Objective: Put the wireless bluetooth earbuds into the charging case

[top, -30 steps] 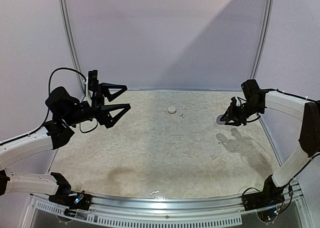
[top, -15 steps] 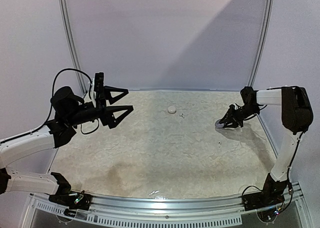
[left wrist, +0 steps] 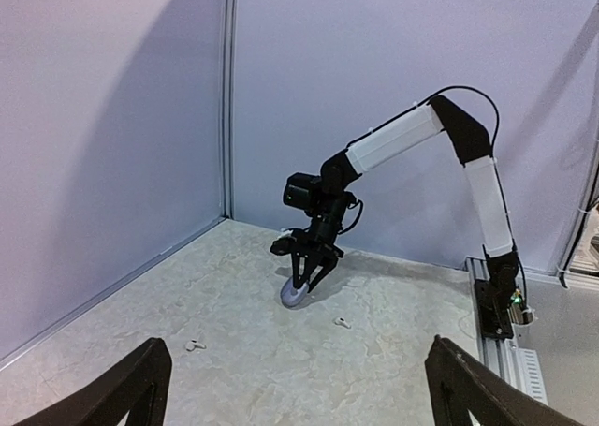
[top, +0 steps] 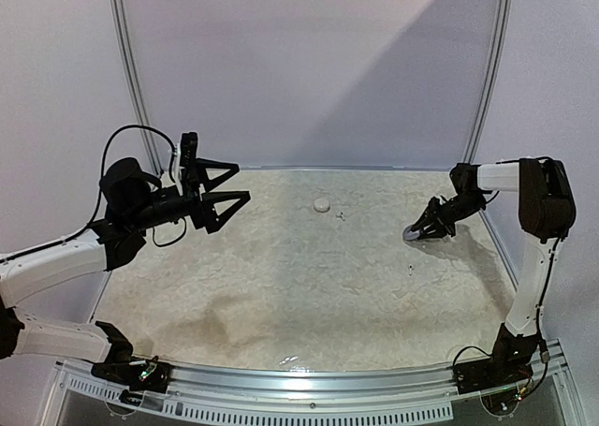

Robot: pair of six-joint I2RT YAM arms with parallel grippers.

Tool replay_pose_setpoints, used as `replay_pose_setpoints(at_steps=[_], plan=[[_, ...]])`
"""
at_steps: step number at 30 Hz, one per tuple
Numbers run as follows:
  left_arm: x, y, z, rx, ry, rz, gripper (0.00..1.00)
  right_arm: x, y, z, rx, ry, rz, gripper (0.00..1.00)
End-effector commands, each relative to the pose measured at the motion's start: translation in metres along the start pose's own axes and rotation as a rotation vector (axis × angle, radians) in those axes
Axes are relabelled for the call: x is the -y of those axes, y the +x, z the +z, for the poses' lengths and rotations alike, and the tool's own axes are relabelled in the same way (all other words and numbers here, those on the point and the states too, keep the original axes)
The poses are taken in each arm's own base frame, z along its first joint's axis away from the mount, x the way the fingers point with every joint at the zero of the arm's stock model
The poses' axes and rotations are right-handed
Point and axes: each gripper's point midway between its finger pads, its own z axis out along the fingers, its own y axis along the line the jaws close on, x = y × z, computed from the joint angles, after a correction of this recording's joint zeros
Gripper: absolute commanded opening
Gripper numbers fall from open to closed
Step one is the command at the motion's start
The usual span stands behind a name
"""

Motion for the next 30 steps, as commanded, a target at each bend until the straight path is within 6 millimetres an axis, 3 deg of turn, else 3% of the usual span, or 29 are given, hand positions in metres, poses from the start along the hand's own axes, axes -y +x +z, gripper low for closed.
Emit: replay_pose_setpoints(at_steps=[1,9,15,24,30], plan=[[-0.009,-0.010,0.000,0.029,-0.018,0.022,0.97,0.013,0.009,0.003,-0.067,0.059,0.064,0.19],[-0.010,-0.011,-0.002,0.039,-0.021,0.034,0.97,0.024,0.010,0.003,-0.105,0.130,0.095,0.26],[-0.009,-0.012,-0.003,0.043,-0.020,0.042,0.97,0.021,0.006,-0.003,-0.072,0.143,0.072,0.43],[-0.006,-0.014,-0.006,0.045,-0.015,0.053,0.97,0.013,0.000,-0.022,-0.005,0.180,0.043,0.57],[-0.007,-0.007,-0.003,0.018,-0.012,0.046,0.97,0.003,-0.005,-0.045,0.063,0.226,-0.004,0.82]])
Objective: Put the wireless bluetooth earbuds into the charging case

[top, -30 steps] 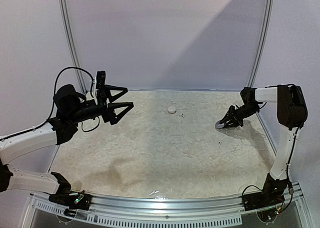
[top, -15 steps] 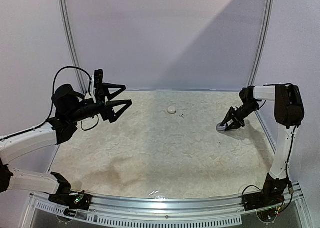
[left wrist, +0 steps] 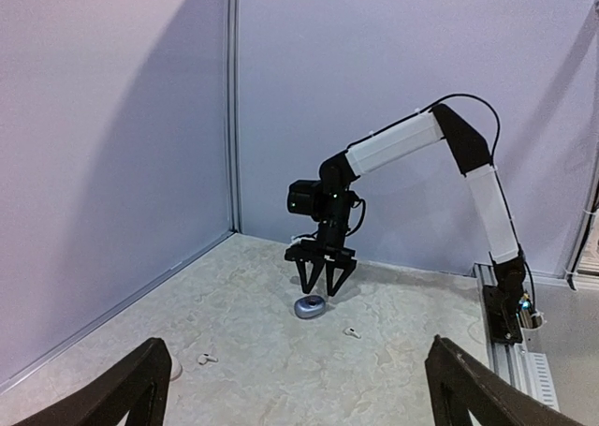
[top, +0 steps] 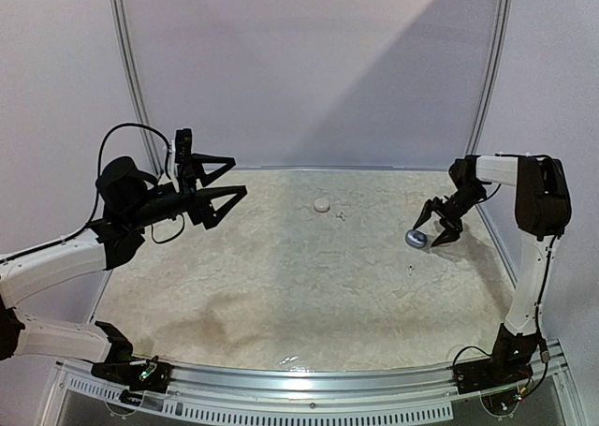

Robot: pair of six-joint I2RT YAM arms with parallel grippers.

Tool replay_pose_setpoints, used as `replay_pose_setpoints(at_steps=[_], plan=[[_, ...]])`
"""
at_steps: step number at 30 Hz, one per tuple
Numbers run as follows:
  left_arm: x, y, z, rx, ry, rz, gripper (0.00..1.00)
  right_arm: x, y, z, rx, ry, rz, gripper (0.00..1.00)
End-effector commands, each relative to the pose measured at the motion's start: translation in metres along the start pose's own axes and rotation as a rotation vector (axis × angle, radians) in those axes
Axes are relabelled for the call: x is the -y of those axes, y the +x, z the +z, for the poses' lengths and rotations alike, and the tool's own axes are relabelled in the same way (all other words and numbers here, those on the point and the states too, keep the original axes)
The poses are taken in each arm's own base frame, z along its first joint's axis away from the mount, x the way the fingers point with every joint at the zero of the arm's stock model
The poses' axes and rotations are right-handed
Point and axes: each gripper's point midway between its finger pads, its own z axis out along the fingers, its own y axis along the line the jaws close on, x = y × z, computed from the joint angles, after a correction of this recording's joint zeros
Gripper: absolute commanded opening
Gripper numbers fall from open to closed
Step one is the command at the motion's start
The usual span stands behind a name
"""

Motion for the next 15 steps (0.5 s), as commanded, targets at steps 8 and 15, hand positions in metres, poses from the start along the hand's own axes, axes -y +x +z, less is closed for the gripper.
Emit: replay_pose_setpoints(at_steps=[8,15], plan=[[-0.016,0.046,0.011,-0.200,-0.017,-0.047,0.97,-0.025,-0.007,-0.081,0.256,0.062,-0.121,0.99],[-0.035,0.092,0.029,-0.495,0.014,-0.041,0.97,-0.031,-0.009,-0.121,0.410,0.105,-0.178,0.99]])
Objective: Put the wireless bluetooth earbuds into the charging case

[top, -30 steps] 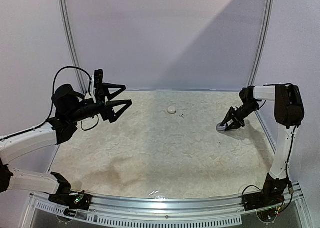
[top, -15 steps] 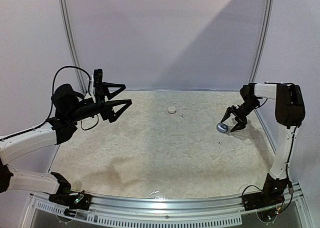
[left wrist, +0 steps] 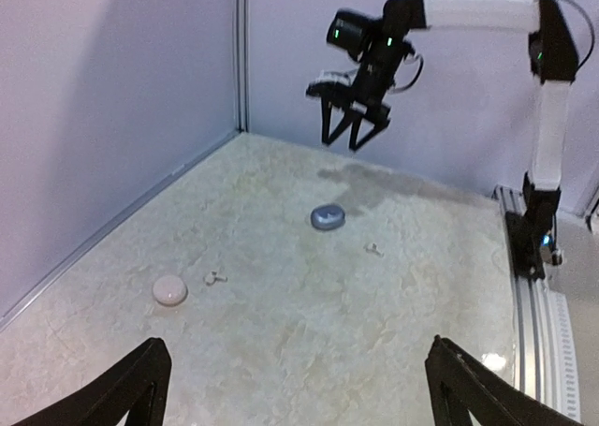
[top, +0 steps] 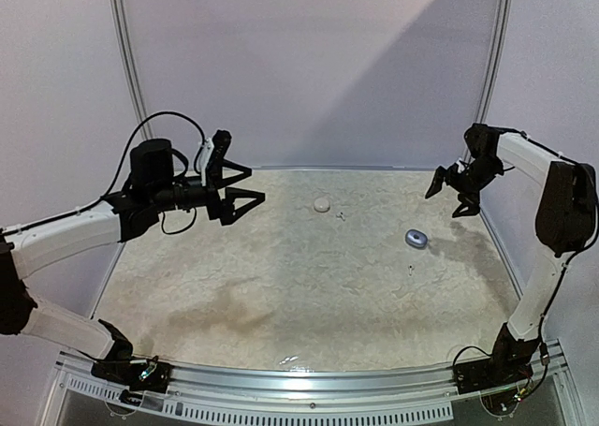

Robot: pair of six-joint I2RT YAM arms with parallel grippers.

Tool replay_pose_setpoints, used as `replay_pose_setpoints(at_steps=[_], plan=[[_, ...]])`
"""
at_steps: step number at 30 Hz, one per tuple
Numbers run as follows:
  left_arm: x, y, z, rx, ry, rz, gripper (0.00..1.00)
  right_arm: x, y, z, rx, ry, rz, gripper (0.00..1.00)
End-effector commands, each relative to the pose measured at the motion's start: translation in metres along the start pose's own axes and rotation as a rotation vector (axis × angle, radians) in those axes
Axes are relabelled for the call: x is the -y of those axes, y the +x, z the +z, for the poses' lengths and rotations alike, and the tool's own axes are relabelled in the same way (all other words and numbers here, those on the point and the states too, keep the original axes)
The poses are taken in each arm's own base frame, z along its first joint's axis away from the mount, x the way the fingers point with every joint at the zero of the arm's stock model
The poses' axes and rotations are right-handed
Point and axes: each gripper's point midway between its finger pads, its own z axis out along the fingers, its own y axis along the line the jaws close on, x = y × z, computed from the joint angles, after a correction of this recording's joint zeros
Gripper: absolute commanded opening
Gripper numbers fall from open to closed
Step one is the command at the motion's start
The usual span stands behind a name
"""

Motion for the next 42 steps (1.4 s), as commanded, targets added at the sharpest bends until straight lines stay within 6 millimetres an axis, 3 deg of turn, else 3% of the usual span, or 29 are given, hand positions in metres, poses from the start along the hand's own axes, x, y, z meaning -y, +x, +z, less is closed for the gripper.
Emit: replay_pose_setpoints(at_steps=[1,5,9,10,11,16,20,28,35,42], plan=[[-0.013,0.039,0.015,-0.235,0.025,-0.007,0.97,0.001,-0.014,-0.029,0.129,0.048,-0.052,0.99],[-0.031,0.041,0.042,-0.290,0.038,-0.001,0.96,0.001,-0.014,-0.039,0.181,0.073,-0.092,0.99],[-0.054,0.044,0.078,-0.342,0.010,-0.019,0.96,-0.002,-0.013,-0.045,0.211,0.074,-0.130,0.99],[-0.060,0.053,0.089,-0.368,-0.002,-0.028,0.96,-0.003,-0.012,-0.046,0.217,0.073,-0.134,0.99],[-0.065,0.048,0.098,-0.369,-0.017,-0.023,0.96,-0.004,-0.012,-0.047,0.226,0.071,-0.142,0.99],[-0.095,0.057,0.138,-0.403,-0.095,-0.085,0.96,-0.012,-0.010,-0.042,0.240,0.059,-0.169,0.99],[-0.105,0.068,0.164,-0.419,-0.128,-0.127,0.96,-0.017,-0.011,-0.037,0.245,0.051,-0.177,0.99],[-0.117,0.094,0.195,-0.411,-0.195,-0.196,0.97,-0.026,-0.014,-0.027,0.240,0.033,-0.180,0.99],[-0.131,0.117,0.211,-0.424,-0.249,-0.194,0.98,-0.033,0.000,-0.029,0.201,0.053,-0.194,0.99],[-0.126,0.128,0.229,-0.420,-0.254,-0.193,0.99,-0.036,0.008,-0.037,0.192,0.058,-0.201,0.99]])
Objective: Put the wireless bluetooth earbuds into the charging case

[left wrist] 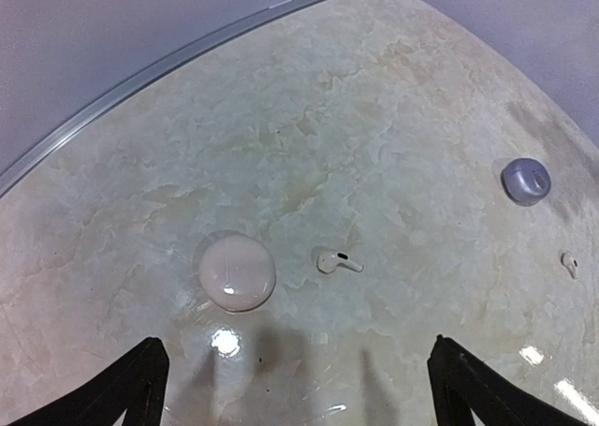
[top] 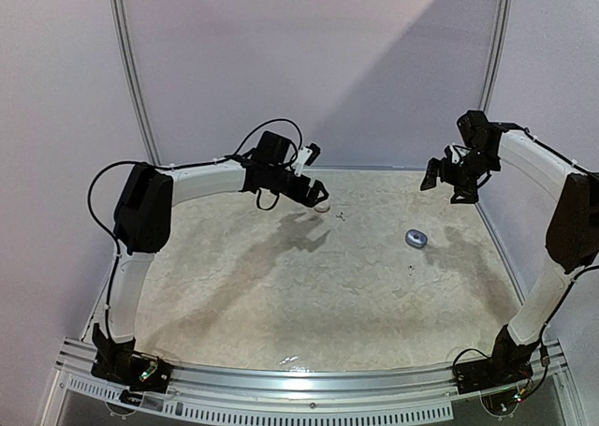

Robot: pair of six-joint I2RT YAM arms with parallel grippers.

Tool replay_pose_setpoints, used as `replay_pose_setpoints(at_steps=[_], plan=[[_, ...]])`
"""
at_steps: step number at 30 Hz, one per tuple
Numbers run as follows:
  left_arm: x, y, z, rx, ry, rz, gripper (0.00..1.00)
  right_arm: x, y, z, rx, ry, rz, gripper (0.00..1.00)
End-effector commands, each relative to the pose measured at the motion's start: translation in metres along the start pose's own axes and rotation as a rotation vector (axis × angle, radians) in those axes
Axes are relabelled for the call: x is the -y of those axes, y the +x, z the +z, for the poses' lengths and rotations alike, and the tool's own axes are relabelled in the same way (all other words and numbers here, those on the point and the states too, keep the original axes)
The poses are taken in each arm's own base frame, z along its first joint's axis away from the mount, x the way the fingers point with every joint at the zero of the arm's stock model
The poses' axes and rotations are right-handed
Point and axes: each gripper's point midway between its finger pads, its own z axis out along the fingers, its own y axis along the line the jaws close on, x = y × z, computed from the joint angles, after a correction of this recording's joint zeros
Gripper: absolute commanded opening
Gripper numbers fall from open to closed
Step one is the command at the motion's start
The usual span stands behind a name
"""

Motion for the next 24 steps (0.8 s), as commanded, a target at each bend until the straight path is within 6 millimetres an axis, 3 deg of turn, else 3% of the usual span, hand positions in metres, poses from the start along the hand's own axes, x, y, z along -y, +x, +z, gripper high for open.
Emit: replay_pose_setpoints(at_steps=[1,4,8,14,17,20,24], plan=[[0.014,-0.009,0.015,0.037,0.003,0.003,0.99,-0.003,0.000,-0.010,0.003,0.005,0.007,0.99],[0.012,-0.014,0.026,0.073,-0.011,0.025,0.99,-0.007,-0.002,-0.013,0.005,-0.004,0.008,0.99],[-0.009,-0.025,0.048,0.104,-0.081,0.007,0.99,-0.012,0.000,-0.023,-0.009,0.012,-0.002,0.99],[-0.027,-0.025,0.073,0.104,-0.147,-0.099,0.90,-0.013,0.003,-0.062,0.030,0.064,-0.031,0.99],[-0.025,-0.015,0.076,0.044,-0.148,-0.143,0.86,-0.013,0.005,-0.085,0.070,0.071,-0.024,0.99],[-0.016,0.004,0.072,-0.054,-0.044,-0.159,0.86,-0.010,0.009,-0.100,0.101,0.086,-0.019,0.99],[-0.021,-0.009,0.055,-0.034,0.053,-0.059,0.94,-0.007,0.015,-0.112,0.130,0.085,-0.017,0.99]])
